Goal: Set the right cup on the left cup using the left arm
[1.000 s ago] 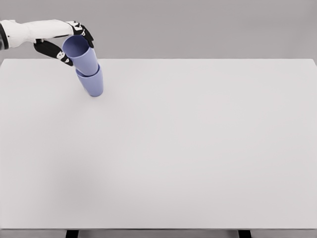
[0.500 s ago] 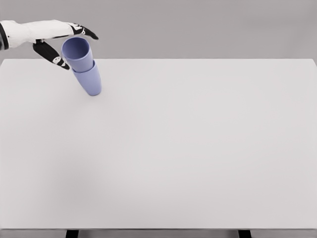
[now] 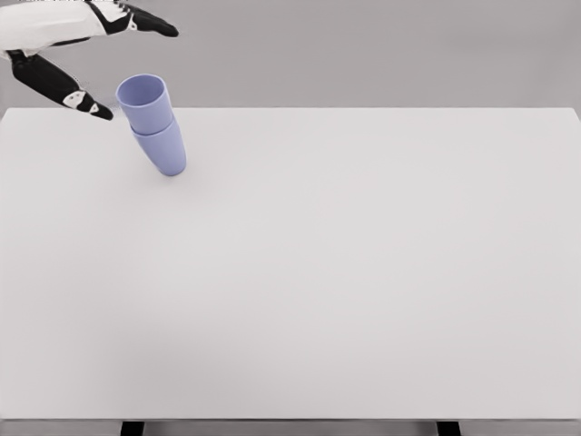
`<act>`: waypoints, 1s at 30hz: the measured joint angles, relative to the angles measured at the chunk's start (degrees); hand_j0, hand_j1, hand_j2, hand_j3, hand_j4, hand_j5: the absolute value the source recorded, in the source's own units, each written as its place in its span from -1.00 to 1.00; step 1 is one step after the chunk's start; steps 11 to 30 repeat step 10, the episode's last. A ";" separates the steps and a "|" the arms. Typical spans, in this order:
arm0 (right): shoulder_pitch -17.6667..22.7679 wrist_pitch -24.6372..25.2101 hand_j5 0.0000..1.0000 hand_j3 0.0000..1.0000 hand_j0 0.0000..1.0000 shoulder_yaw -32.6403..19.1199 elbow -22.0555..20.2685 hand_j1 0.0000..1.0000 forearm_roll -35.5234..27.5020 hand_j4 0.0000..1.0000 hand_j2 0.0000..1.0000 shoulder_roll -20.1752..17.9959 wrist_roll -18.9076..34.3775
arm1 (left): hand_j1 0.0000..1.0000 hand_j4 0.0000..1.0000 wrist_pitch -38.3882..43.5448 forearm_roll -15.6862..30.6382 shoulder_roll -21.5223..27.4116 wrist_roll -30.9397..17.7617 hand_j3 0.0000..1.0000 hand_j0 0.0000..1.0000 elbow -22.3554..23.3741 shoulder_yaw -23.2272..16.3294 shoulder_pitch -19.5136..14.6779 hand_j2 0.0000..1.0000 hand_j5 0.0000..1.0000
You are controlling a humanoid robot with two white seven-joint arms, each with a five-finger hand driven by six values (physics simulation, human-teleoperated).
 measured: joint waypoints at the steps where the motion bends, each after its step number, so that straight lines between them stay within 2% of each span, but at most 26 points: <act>1: 0.00 -0.01 1.00 1.00 1.00 -0.01 0.01 1.00 0.01 1.00 1.00 0.00 0.00 | 1.00 1.00 0.11 1.63 1.63 0.03 1.00 1.00 -2.85 0.09 2.36 1.00 1.00; 3: 0.00 0.00 1.00 1.00 1.00 0.00 0.00 1.00 0.00 1.00 1.00 0.00 0.00 | 1.00 1.00 -0.06 3.20 3.60 -0.01 1.00 1.00 -8.02 0.24 6.22 1.00 1.00; 7: 0.09 0.00 1.00 1.00 1.00 -0.02 0.00 1.00 0.00 1.00 1.00 0.00 0.00 | 1.00 1.00 -0.05 4.75 4.87 -0.01 1.00 1.00 -15.65 0.74 10.99 1.00 1.00; 10: 0.09 0.00 1.00 1.00 1.00 -0.01 0.00 1.00 0.00 1.00 1.00 0.00 0.00 | 1.00 1.00 -0.04 5.11 5.12 -0.01 1.00 1.00 -18.44 0.86 11.86 1.00 1.00; 30: 0.09 0.00 1.00 1.00 1.00 -0.01 0.00 1.00 0.00 1.00 1.00 0.00 0.00 | 1.00 1.00 -0.04 5.11 5.12 -0.01 1.00 1.00 -18.44 0.86 11.86 1.00 1.00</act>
